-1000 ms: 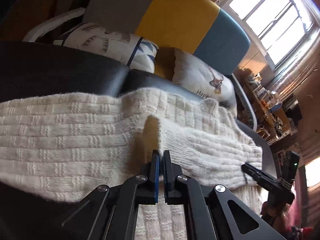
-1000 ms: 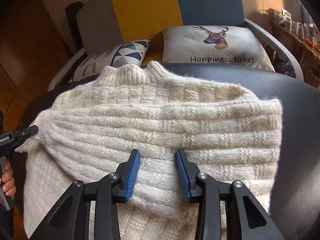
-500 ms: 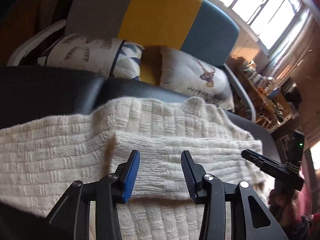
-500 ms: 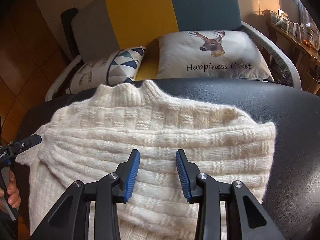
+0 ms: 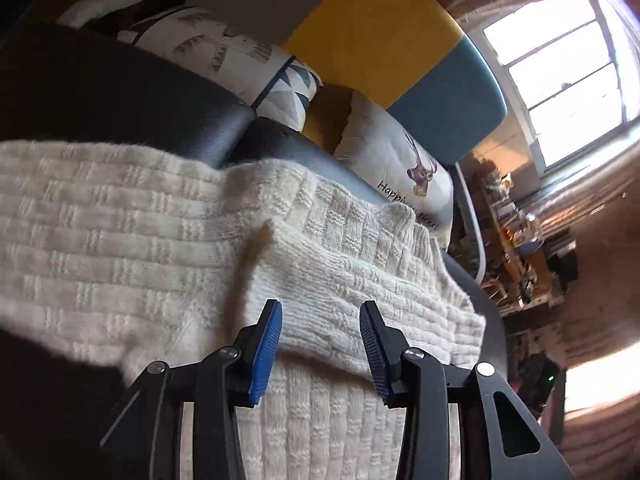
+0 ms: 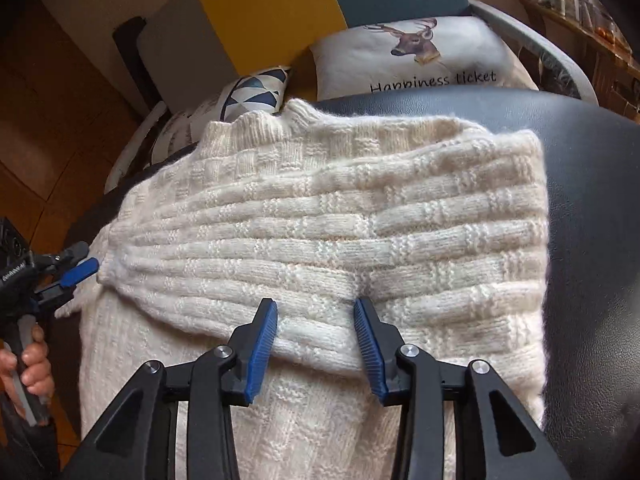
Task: Fold clothes
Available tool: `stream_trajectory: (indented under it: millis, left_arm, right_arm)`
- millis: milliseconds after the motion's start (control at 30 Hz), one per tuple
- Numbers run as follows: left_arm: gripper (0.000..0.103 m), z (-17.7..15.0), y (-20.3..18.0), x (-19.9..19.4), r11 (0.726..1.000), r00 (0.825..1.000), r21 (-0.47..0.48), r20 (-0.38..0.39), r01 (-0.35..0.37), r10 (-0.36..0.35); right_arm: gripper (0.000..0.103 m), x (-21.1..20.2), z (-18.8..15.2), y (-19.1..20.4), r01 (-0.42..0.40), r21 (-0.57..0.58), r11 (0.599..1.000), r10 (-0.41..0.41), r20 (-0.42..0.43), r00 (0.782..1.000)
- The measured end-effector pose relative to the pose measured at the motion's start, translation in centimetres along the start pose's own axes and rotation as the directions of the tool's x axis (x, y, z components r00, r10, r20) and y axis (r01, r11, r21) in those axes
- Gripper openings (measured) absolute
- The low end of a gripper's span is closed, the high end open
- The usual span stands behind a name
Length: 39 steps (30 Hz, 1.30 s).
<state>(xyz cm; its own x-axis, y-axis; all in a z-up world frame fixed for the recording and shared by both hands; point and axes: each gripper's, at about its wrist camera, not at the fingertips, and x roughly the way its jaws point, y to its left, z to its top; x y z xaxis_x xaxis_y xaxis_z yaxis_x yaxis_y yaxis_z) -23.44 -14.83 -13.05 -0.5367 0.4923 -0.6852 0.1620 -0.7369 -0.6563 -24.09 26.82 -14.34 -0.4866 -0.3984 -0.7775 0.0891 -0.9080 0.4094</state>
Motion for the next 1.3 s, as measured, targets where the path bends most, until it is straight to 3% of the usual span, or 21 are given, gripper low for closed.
stream_trajectory:
  millis: [67, 167, 333, 500, 733, 967, 1133, 1300]
  left_arm:
    - [0.041, -0.3, 2.1, -2.8, 0.997, 0.999, -0.069, 0.015, 0.044, -0.043]
    - [0.042, -0.6, 7.0, -8.1, 0.979, 0.995, -0.194, 0.081, 0.064, -0.049]
    - [0.042, -1.4, 16.8, -17.4, 0.923, 0.974, -0.383, 0.218, 0.032, 0.057]
    - [0.042, -2.4, 24.5, -23.8, 0.841, 0.940, -0.539, 0.307, 0.044, 0.147]
    - [0.042, -2.3, 31.1, -26.2, 0.704, 0.912, -0.697, 0.366, 0.136, 0.185]
    - [0.042, -0.5, 34.8, -25.6, 0.626, 0.911, -0.768, 0.347, 0.138, 0.224]
    - [0.042, 1.8, 35.9, -24.9, 0.637, 0.914, -0.765, 0.319, 0.091, 0.252]
    - [0.042, 3.4, 36.0, -24.1, 0.655, 0.911, -0.754, 0.303, 0.049, 0.279]
  right_arm:
    - [0.041, -0.7, -0.6, 0.2, -0.018, 0.018, 1.000, 0.018, 0.005, 1.000]
    - [0.042, -2.3, -3.0, 1.8, -0.141, 0.032, 0.990, 0.141, 0.003, 0.990]
    - [0.042, -2.7, -8.6, 4.2, -0.206, 0.047, 0.977, 0.208, -0.032, 0.978]
    - [0.042, -2.2, -11.1, 5.2, -0.187, 0.069, 0.980, 0.190, -0.033, 0.981]
    - [0.043, -1.4, -11.3, 5.4, -0.123, 0.072, 0.990, 0.128, -0.070, 0.989]
    - [0.043, -1.4, -10.7, 6.9, -0.052, 0.015, 0.999, 0.053, -0.087, 0.995]
    - [0.043, -1.1, -5.9, 10.9, -0.011, -0.132, 0.991, 0.005, -0.047, 0.999]
    - [0.043, 2.5, -0.1, 13.7, 0.133, -0.234, 0.963, -0.143, -0.027, 0.989]
